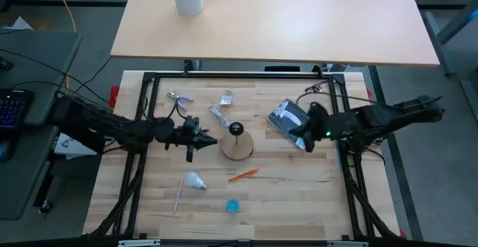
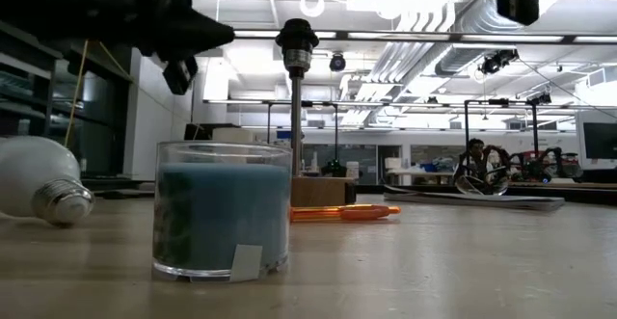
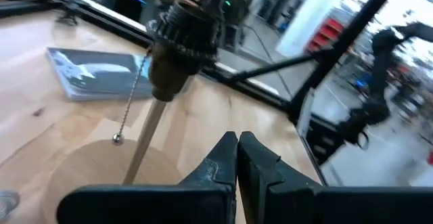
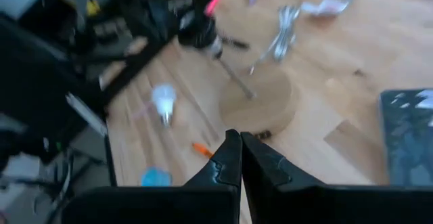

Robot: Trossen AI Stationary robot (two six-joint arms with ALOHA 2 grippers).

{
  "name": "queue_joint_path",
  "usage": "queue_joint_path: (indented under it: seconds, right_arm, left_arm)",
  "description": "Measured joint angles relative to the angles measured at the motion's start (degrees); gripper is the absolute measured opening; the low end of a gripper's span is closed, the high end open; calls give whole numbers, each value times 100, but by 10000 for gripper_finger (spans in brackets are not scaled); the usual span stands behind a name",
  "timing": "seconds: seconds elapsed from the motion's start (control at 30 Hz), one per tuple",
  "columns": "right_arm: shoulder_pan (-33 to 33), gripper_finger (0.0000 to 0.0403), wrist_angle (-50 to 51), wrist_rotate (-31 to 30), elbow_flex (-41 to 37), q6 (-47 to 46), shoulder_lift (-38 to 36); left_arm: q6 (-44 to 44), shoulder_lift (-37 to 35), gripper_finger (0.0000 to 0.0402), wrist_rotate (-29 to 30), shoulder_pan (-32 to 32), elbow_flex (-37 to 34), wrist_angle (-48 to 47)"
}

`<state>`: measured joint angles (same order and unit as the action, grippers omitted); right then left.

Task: Screw lightbulb
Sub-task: Return to Home Position

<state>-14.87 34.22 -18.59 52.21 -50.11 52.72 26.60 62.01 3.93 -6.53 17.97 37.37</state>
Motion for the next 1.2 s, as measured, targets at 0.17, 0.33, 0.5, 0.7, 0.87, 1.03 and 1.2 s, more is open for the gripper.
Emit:
queue_joint_path:
  seconds: [0.17, 0.33, 0.5, 0.7, 0.87, 1.03, 1.2]
  right_arm:
    - [0, 0, 306, -640, 2, -239, -614]
    - [0, 0, 433, -1055, 2, -245, -949]
    - [2, 0, 525, -1351, 2, -242, -1033]
    - [-16, 0, 923, -1138, 7, -603, -1120]
    - [-186, 0, 1458, -933, -66, -795, -1258]
    - [-240, 0, 88, -458, -1316, -563, -1806]
    - [302, 0, -4938, 46, -3679, 870, -2290]
  left_arm:
    - [59, -460, 0, -664, 394, -396, -664]
    - [511, -1327, 0, -590, 424, -1181, -399]
    - [281, -1895, 0, -178, 426, -1600, -406]
    - [31, -2087, 0, 43, 426, -1737, -966]
    - [-122, -2078, 0, 159, 426, -1737, -997]
    - [-125, -2076, 0, 160, 426, -1737, -1072]
    - [-127, -2078, 0, 159, 426, -1737, -1060]
